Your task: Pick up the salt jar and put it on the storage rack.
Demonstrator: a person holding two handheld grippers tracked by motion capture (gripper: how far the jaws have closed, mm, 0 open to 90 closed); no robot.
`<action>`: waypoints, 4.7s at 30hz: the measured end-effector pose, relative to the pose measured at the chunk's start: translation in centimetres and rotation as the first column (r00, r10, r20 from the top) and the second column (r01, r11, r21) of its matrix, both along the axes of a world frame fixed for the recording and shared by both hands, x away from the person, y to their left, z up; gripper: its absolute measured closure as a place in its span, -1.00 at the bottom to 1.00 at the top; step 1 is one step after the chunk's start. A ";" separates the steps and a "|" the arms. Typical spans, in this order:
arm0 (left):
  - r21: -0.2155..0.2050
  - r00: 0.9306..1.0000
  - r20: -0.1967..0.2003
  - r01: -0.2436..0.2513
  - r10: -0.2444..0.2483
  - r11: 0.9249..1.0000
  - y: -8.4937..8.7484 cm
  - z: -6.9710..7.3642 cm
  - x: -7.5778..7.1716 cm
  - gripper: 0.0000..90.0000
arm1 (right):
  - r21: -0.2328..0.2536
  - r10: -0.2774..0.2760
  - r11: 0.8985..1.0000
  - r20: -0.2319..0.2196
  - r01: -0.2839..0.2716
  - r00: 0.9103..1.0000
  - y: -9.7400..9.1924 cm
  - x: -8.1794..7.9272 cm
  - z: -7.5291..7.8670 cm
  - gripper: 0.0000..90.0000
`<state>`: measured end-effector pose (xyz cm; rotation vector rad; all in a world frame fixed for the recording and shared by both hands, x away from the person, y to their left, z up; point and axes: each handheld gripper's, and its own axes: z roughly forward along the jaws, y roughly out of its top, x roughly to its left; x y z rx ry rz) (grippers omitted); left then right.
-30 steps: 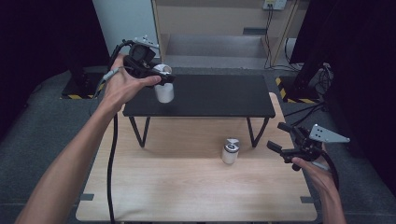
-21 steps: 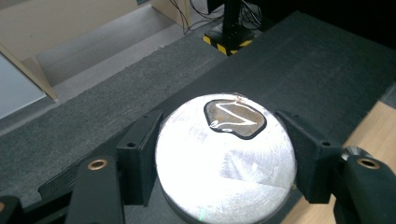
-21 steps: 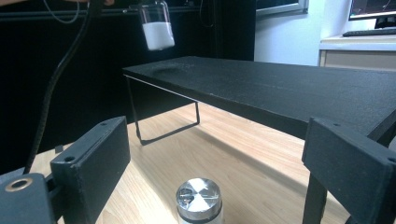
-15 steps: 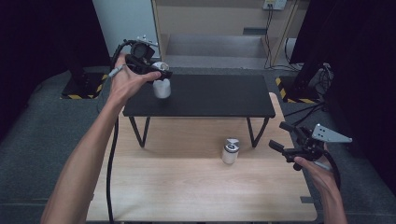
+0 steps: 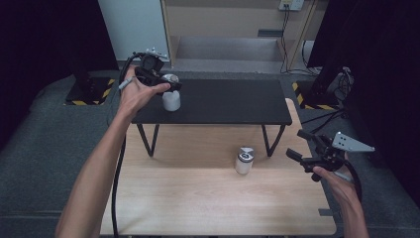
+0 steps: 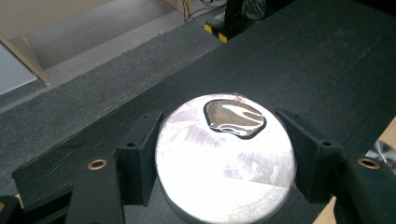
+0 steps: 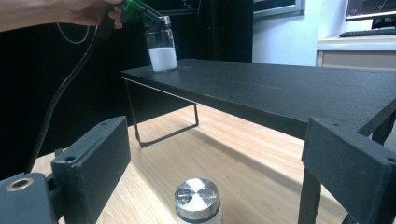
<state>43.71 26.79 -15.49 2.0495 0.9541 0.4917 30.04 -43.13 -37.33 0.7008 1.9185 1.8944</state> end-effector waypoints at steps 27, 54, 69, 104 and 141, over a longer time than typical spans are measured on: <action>-0.076 0.984 0.162 0.091 -0.078 0.993 4.9 2.4 -8.5 -0.85 | 0.001 0.027 1.000 0.006 -0.027 1.000 0.8 0.1 0.2 -0.83; -0.127 0.943 0.261 0.245 -0.206 0.961 6.8 -6.0 -18.3 -0.86 | -0.011 0.039 0.999 0.012 -0.039 0.999 1.5 -0.1 0.6 -0.82; -0.161 0.925 0.287 0.303 -0.249 0.939 6.5 -13.3 -18.6 -0.85 | -0.023 0.042 0.999 0.005 -0.042 0.999 1.8 0.0 0.5 -0.82; -0.195 0.952 0.283 0.175 -0.116 0.965 5.2 -25.0 -19.4 -0.85 | -0.035 0.039 0.999 -0.011 -0.040 0.999 2.1 0.2 0.2 -0.82; -0.321 0.928 0.373 0.117 0.012 0.940 6.2 -27.4 -21.2 -0.85 | -0.043 0.047 0.998 -0.013 -0.048 0.999 2.5 0.5 0.3 -0.82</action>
